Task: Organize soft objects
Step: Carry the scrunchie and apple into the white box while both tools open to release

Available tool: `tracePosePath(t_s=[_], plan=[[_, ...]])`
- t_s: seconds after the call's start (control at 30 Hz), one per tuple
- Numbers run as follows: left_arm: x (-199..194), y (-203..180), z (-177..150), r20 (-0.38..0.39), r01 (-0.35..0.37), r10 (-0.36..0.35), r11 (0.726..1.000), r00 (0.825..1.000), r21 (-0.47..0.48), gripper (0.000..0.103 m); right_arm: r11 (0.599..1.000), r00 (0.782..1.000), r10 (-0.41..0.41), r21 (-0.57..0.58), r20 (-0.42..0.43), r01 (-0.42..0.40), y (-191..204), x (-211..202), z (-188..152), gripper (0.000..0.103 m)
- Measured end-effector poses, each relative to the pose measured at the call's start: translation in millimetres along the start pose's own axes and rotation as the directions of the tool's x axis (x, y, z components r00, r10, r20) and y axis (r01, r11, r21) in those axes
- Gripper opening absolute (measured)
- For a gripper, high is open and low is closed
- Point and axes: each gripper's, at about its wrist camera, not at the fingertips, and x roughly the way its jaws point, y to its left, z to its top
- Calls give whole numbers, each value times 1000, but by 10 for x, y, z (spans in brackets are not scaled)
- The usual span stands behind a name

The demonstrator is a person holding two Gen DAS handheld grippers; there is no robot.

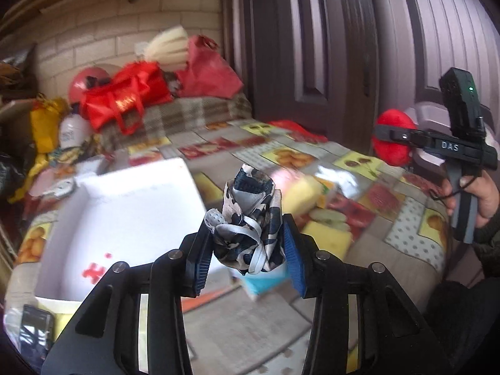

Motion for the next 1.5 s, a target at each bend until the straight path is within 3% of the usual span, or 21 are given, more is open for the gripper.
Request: tracePosePath(t_s=[0.07, 0.13, 0.33, 0.4, 0.6, 0.8, 1.03, 1.27, 1.5], plan=[[-19, 133, -40, 36, -100, 99, 995, 994, 8, 41, 1000, 998, -27, -3, 48, 27, 41, 84, 24, 56], [3, 246, -106, 38, -141, 141, 990, 989, -4, 41, 998, 996, -57, 5, 62, 57, 57, 225, -15, 56], [-20, 437, -194, 45, -169, 175, 980, 984, -107, 41, 997, 999, -46, 65, 13, 45, 112, 529, -209, 56], [-15, 453, -202, 42, -179, 185, 976, 982, -125, 41, 998, 998, -22, 59, 55, 19, 196, 472, -212, 56], [28, 575, -203, 28, -200, 207, 966, 978, -164, 41, 999, 997, 35, -25, 65, -34, 600, 583, -182, 56], [230, 683, -206, -6, -247, 249, 960, 969, -133, 42, 993, 995, 95, -70, 25, -93, 947, 822, -163, 56], [327, 891, -215, -18, -273, 274, 948, 961, -165, 42, 974, 986, 164, -154, -20, -165, 1428, 1021, -198, 56], [307, 1082, -223, -14, -315, 320, 926, 947, -207, 42, 978, 982, 175, -100, -73, -182, 1673, 1355, -205, 56], [440, 1234, -182, -38, -357, 357, 911, 933, -208, 42, 989, 993, 108, -98, -53, -113, 1799, 1614, -174, 56]])
